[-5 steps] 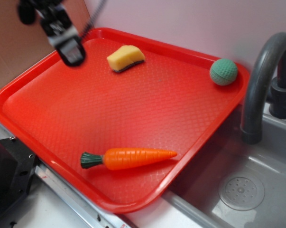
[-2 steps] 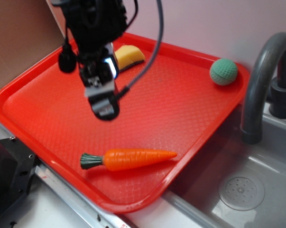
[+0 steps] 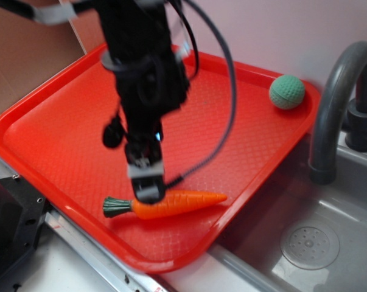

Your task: Grab the carrot.

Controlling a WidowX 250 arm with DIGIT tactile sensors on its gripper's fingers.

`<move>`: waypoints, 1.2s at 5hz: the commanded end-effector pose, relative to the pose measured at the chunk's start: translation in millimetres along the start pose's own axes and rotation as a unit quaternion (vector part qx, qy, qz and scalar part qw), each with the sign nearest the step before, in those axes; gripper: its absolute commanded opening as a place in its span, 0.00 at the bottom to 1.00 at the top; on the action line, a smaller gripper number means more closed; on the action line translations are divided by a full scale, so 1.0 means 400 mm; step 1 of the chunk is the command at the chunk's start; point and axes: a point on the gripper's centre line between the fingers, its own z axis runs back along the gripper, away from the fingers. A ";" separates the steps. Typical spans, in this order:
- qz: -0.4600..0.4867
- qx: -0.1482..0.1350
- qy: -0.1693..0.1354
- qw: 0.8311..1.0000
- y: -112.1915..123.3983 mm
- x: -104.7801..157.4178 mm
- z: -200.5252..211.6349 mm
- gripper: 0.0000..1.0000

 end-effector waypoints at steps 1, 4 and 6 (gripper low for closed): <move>-0.036 -0.007 0.018 0.999 -0.039 0.007 -0.079 1.00; -0.036 0.016 0.058 0.998 -0.059 -0.008 -0.148 0.00; 0.014 0.037 0.035 0.999 -0.008 -0.014 -0.085 0.00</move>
